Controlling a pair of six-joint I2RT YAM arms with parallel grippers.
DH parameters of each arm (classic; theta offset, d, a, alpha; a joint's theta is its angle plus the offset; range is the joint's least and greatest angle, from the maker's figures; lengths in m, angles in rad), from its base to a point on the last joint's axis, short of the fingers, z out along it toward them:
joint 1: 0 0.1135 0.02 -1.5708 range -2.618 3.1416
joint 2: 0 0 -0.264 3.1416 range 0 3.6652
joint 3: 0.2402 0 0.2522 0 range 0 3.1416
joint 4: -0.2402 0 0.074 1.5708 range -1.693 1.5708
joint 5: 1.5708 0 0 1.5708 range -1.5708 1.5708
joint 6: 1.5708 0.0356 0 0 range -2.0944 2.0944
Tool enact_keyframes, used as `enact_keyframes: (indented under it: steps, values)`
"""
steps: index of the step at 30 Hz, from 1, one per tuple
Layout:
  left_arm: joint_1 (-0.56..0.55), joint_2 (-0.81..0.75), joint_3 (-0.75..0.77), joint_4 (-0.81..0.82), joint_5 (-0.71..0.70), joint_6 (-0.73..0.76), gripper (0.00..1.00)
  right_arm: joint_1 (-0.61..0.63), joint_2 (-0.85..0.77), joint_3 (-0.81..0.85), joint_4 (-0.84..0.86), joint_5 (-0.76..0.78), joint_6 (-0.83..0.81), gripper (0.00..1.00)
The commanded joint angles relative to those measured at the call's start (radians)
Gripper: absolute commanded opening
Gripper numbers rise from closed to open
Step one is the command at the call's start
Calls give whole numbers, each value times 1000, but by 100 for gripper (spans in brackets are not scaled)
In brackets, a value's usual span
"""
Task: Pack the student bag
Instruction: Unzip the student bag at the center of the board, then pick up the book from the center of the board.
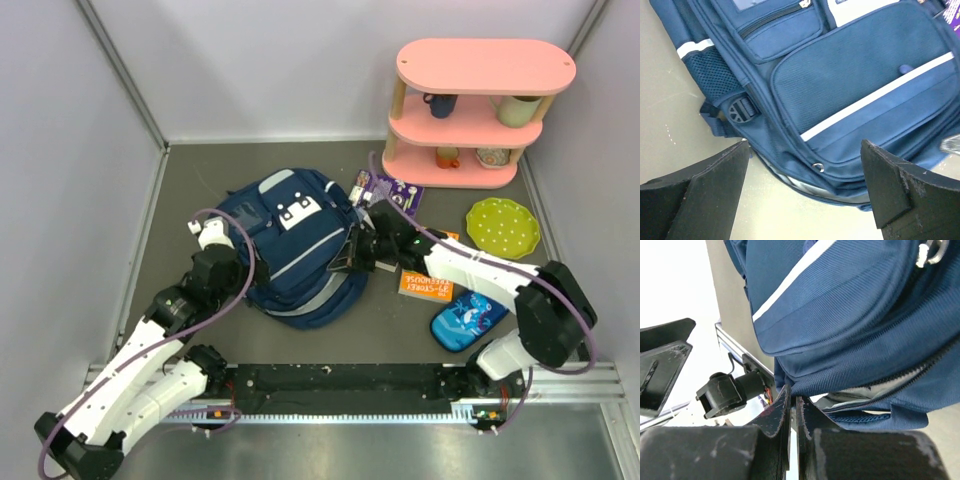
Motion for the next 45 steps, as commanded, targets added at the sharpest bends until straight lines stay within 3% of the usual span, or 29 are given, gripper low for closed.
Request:
enact_keyframes:
  steps: [1, 5, 6, 7, 9, 12, 13, 19, 21, 27, 31, 34, 39, 45]
  values:
    - [7, -27, 57, -51, -21, 28, 97, 62, 66, 109, 134, -45, 39, 0]
    - [7, -42, 62, -46, 5, 40, 99, 99, 129, 147, 153, -64, 58, 0]
    - [7, -42, 62, -42, 28, 53, 99, 97, 132, 146, 154, -67, 53, 4]
    - [7, -41, 59, -39, 39, 59, 99, 99, 122, 141, 153, -56, 46, 16]
    - [7, -44, 48, -20, 62, 73, 99, 97, 97, 117, 113, -18, 12, 21]
    - [7, -45, 34, 23, 111, 83, 99, 97, 23, 97, 7, 80, -40, 40]
    - [7, -45, 22, 35, 138, 83, 99, 97, 4, 89, -17, 129, -48, 51]
    - [7, -44, -38, 184, 284, 103, 98, 73, -219, -6, -202, 354, -76, 76]
    - [9, -38, -52, 228, 338, 88, 98, 44, -312, -52, -243, 401, -73, 78]
    - [-25, 106, -64, 460, 533, 48, 98, -205, -526, -187, -395, 432, -83, 82]
    - [-123, 282, 61, 468, 458, 83, 98, -311, -703, -255, -416, 450, -80, 87]
    - [-192, 355, 131, 463, 398, 97, 98, -374, -750, -272, -438, 429, -98, 92]
    - [-208, 358, 155, 400, 301, 100, 99, -440, -713, -224, -504, 349, -157, 93]
    - [-208, 309, 158, 376, 280, 93, 99, -447, -675, -201, -525, 366, -163, 94]
